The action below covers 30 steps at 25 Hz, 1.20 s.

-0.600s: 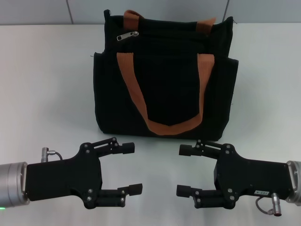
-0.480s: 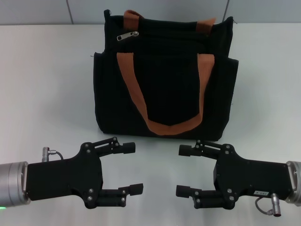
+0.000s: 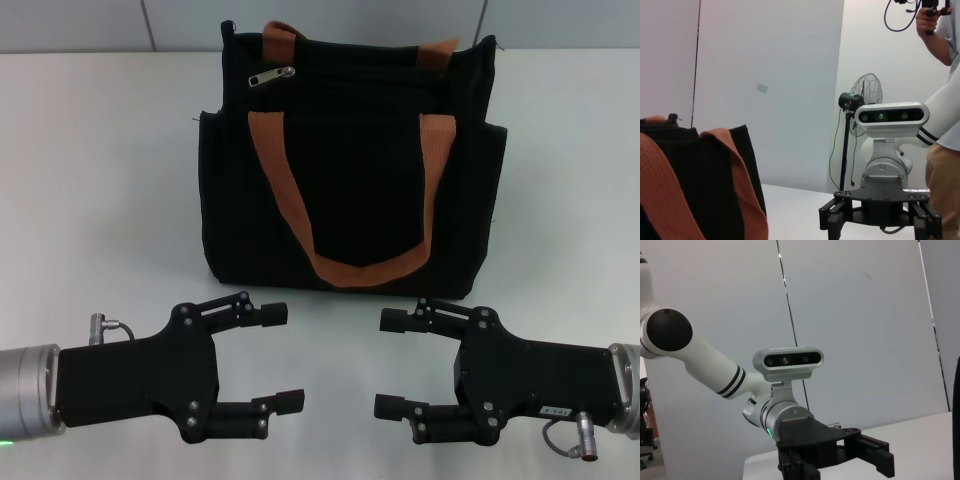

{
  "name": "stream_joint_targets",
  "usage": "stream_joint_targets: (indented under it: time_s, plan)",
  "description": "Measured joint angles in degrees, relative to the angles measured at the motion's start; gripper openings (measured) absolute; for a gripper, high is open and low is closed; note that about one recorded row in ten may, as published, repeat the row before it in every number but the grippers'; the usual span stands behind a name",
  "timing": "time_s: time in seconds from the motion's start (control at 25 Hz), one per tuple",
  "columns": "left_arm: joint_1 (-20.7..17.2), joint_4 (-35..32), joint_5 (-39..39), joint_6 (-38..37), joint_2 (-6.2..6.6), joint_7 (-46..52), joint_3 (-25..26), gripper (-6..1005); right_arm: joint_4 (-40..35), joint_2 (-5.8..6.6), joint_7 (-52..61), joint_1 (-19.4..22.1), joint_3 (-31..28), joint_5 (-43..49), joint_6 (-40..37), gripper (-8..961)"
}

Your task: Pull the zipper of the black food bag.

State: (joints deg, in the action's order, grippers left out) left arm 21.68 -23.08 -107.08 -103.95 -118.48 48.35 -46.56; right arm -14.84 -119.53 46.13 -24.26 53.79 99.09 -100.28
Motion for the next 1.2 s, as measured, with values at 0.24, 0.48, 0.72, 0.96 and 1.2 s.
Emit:
stream_joint_targets:
  time_s: [0.24, 0.48, 0.72, 0.96, 1.2]
  plan:
    - [-0.1, 0.4, 2.3, 0.2, -0.07, -0.1, 4.4, 835, 0.1, 0.00, 0.0, 0.0, 0.0, -0.1, 0.0, 819]
    - [1.1, 0.8, 11.8, 2.4, 0.15, 8.7, 21.2, 835, 0.1, -0.09, -0.3, -0.1, 0.0, -0.1, 0.2, 819]
    - [5.7, -1.4, 12.0, 15.4, 0.14, 10.5, 20.9, 835, 0.1, -0.09, -0.3, -0.2, 0.0, -0.1, 0.7, 819]
    - [8.2, -4.5, 11.6, 20.9, -0.03, 11.3, 11.0, 834, 0.2, -0.09, -0.3, -0.1, 0.0, -0.1, 1.3, 818]
    - [8.1, -8.6, 11.6, 21.1, 0.29, 13.5, 2.4, 835, 0.9, -0.09, -0.4, -0.2, 0.0, -0.1, 2.1, 818]
